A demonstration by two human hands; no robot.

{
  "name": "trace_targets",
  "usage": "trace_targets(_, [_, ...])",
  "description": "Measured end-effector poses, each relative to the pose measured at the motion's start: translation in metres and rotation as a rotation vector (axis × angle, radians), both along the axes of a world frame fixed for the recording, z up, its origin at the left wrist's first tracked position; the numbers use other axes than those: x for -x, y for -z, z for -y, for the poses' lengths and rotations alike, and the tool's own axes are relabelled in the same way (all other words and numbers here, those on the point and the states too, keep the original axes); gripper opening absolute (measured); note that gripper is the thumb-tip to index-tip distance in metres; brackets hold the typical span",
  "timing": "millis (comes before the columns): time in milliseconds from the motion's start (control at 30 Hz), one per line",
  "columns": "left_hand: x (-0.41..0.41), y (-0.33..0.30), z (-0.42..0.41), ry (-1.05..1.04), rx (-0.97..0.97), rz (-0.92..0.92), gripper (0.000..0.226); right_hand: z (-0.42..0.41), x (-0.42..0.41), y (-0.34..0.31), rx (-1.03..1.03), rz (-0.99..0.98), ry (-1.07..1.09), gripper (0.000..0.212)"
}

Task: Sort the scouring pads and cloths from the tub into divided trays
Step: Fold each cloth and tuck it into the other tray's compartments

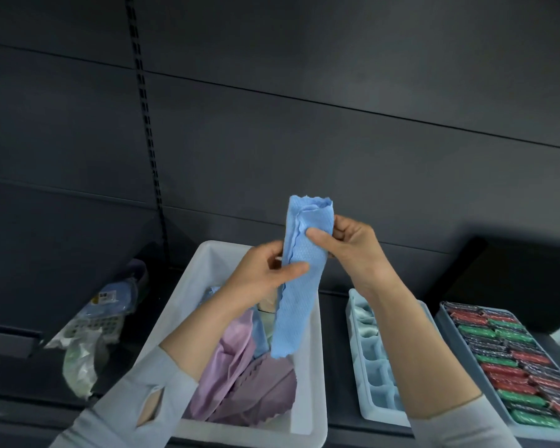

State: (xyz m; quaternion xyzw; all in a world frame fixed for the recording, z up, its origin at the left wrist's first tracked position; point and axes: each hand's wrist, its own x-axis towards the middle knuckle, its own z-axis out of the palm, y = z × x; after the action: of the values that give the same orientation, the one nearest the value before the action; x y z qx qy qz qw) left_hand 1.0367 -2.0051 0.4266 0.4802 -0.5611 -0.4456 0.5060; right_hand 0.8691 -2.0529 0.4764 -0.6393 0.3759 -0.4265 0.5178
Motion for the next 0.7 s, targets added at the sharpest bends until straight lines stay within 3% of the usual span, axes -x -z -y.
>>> trace_targets(200, [-0.001,0.021,-0.005,-0.064,-0.107,-0.083,0.016,0.008,0.006,0.007,-0.135,-0.047,0.117,0.040])
trace_targets(333, [-0.001,0.021,0.001,-0.160,-0.145,-0.205,0.015,-0.003,0.008,0.036,-0.393,-0.119,-0.051,0.044])
trace_targets(400, [0.000,0.023,0.004,-0.176,-0.182,-0.226,0.016,-0.007,0.009,0.051,-0.424,-0.146,-0.129,0.037])
trace_targets(500, [0.000,0.027,0.006,-0.164,-0.207,-0.216,0.017,-0.007,0.010,0.059,-0.379,-0.065,-0.098,0.023])
trace_targets(600, [0.001,0.021,0.008,-0.191,-0.119,-0.230,0.019,-0.003,0.009,0.056,-0.244,0.043,-0.020,0.021])
trace_targets(700, [0.001,0.008,0.010,-0.209,-0.014,-0.191,0.027,0.000,0.009,0.047,-0.094,0.031,0.019,0.021])
